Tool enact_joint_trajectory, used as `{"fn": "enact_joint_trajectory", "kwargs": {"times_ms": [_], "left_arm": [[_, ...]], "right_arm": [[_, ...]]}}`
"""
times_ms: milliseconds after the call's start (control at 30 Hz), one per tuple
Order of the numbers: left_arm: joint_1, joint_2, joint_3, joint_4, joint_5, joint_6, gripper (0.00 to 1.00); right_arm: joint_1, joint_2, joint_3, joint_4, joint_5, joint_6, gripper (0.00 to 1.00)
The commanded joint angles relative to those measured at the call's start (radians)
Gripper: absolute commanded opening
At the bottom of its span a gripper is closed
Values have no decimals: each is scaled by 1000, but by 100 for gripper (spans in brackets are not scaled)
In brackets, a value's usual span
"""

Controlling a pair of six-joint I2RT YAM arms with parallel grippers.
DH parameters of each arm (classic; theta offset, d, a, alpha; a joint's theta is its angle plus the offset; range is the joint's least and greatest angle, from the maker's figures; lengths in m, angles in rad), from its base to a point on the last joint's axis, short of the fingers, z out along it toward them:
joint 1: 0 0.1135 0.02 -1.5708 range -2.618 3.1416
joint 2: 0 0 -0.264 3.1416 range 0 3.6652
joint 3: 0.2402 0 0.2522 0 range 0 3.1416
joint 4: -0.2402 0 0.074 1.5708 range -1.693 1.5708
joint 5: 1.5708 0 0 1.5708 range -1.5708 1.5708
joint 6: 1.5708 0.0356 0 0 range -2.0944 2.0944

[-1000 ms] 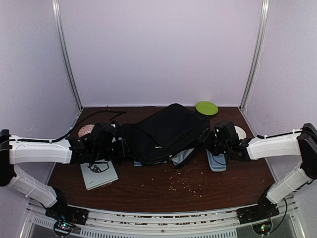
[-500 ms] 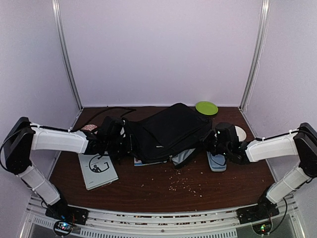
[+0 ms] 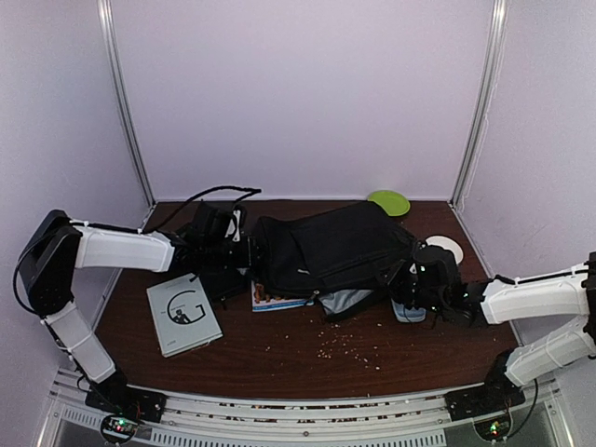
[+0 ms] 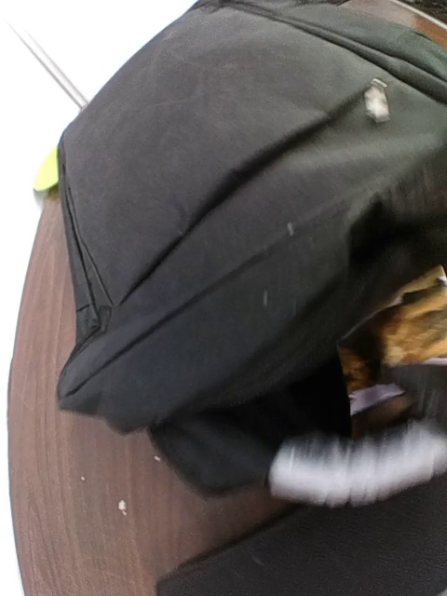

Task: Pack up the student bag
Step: Adjust the student bag at the center of the board.

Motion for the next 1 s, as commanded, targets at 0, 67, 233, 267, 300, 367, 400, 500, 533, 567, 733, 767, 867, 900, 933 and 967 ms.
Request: {"fn": "enact_joint_trajectory", "kwargs": {"times_ms": [0,67,233,267,300,367,400,500,533,567,733,767,867,900,933,967], "left_arm": [[-43,-175,-118,72,32,23,71],[-86,-260,-167,25,-36,44,78],[-276,-395,-240,-46,-219,70,82],[-311,-402,-248,-44,-243,67,82],[-342,-403,-256,-33,-258,62,82],[-382,-385,-272,28,-248,45,82],[-396,-366,-273,66,-237,33,81],[-431,-273,-220,131,-224,9,78],[-443,-236,-186,134,-226,4,78],[-456,-195,-156,140,-222,3,77],[-465,-44,-78,225,-179,-31,70],[-465,-25,-74,243,-171,-34,68],[-465,9,-91,321,-158,-36,64],[-465,17,-102,352,-154,-32,63],[-465,27,-117,386,-152,-24,62],[-465,35,-133,427,-146,-15,61]], "right_arm": [[12,-61,33,-116,15,-95,46],[13,-74,48,-148,7,-124,57],[17,-96,67,-187,-21,-189,63],[20,-98,71,-188,-24,-201,63],[24,-99,72,-188,-27,-211,63],[30,-98,76,-189,-28,-224,61],[34,-98,77,-189,-24,-225,61],[41,-102,76,-186,-19,-216,60],[42,-106,75,-186,-16,-216,60],[44,-113,73,-187,-10,-215,60],[46,-153,68,-203,23,-222,59],[49,-164,61,-196,31,-225,59],[64,-206,21,-143,66,-254,60],[69,-219,3,-118,81,-264,59],[73,-231,-19,-84,93,-271,59],[77,-242,-57,-42,103,-280,59]]}}
